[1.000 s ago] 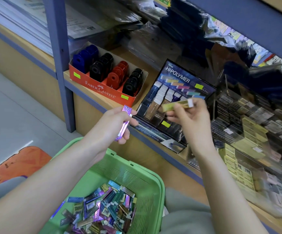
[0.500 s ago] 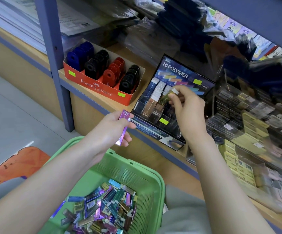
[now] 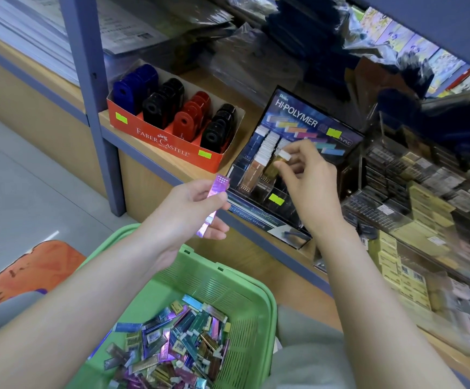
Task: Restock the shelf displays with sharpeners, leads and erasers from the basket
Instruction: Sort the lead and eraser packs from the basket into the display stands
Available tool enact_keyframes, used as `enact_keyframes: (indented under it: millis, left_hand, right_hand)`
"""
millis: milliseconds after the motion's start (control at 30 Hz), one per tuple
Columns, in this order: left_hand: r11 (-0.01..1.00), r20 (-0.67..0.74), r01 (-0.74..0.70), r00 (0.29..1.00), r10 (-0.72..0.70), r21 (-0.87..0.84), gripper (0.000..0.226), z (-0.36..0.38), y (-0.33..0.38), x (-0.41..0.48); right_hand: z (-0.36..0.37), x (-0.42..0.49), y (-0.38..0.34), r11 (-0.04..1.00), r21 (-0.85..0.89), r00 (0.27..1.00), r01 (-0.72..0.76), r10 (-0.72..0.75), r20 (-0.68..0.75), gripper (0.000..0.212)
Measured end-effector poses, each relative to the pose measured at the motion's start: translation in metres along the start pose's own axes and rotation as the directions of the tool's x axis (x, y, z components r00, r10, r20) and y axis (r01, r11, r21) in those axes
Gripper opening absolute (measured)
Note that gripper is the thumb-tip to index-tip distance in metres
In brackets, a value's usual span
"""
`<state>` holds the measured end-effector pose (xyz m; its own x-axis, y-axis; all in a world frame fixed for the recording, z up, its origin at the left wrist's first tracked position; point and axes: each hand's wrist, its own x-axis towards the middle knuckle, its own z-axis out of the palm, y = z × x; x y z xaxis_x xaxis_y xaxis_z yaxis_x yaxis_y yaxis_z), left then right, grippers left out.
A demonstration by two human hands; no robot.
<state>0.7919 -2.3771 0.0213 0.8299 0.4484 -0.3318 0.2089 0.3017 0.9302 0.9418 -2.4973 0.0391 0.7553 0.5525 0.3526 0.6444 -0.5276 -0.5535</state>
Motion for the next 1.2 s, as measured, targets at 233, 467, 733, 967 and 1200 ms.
enact_keyframes:
  millis: [233,467,733,967,1200]
  left_hand:
    - [0.997,-0.022,-0.039,0.999,0.04,0.063,0.02,0.0,0.002,-0.001]
    - [0.997,0.03,-0.02,0.999,0.018,0.073,0.031,-0.001,0.002,0.001]
    - [0.98,0.028,-0.087,0.996,0.083,0.177,0.031,-0.004,-0.001,-0.001]
    - [0.972,-0.029,-0.113,0.992,0.121,0.206,0.013,-0.004,0.003,-0.002]
    - [0.973,-0.049,-0.141,0.987,0.152,0.183,0.005,-0.003,0.003,-0.003]
  right_hand:
    - [0.007,-0.001,-0.003,0.997,-0.071,1.0,0.008,-0.01,-0.019,0.028]
    - [0.007,-0.019,-0.025,0.995,0.008,0.988,0.104,-0.102,-0.118,0.012]
    - [0.007,-0.039,-0.041,0.982,0.038,0.892,0.184,-0.183,0.412,0.023]
    - [-0.009,-0.04,-0.039,0.983,-0.006,0.88,0.185,-0.163,0.447,0.025]
    - [-0.028,-0.018,-0.002,0.993,0.082,0.987,-0.081,0.092,-0.131,0.01]
